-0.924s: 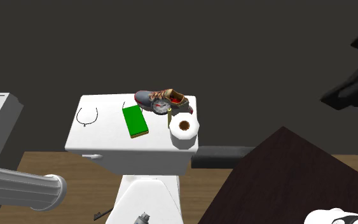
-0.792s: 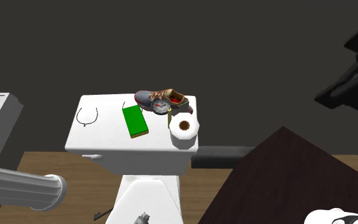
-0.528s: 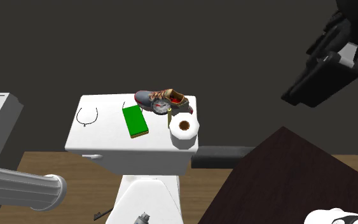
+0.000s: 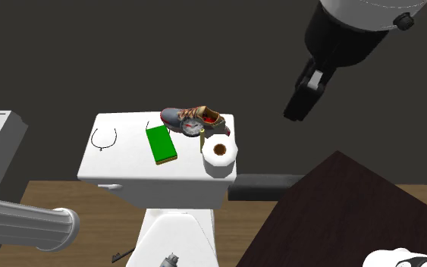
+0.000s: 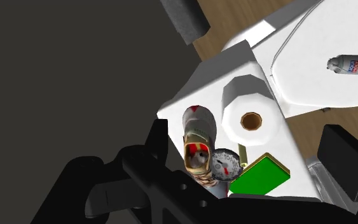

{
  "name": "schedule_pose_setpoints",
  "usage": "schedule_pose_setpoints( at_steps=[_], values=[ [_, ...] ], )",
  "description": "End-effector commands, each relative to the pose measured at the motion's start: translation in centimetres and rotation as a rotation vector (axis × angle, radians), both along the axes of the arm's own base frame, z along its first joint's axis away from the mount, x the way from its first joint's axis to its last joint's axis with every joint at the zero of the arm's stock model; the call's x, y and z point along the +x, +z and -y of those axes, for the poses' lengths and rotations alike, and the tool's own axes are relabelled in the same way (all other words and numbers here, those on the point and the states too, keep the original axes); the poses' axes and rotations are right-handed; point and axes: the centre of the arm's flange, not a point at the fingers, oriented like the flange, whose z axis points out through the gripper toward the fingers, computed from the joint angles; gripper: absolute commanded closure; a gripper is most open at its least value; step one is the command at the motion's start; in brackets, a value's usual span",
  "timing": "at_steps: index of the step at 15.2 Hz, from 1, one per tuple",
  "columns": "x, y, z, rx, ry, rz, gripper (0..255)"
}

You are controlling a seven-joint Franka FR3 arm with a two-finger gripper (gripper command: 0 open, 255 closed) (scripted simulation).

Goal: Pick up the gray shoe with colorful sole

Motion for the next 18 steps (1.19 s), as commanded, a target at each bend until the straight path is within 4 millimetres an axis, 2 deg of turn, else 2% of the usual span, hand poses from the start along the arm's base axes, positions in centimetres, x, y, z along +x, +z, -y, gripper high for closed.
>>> schedule_pose_setpoints(
  at_steps=[1, 10, 18],
  values=[
    [1.7, -2.1, 0.8, 0.010, 0.019, 0.000, 0],
    [9.0, -11.4, 2.9, 0.056, 0.103, -0.009, 0],
    [15.6, -19.7, 3.9, 0.096, 0.178, -0.017, 0]
  ],
)
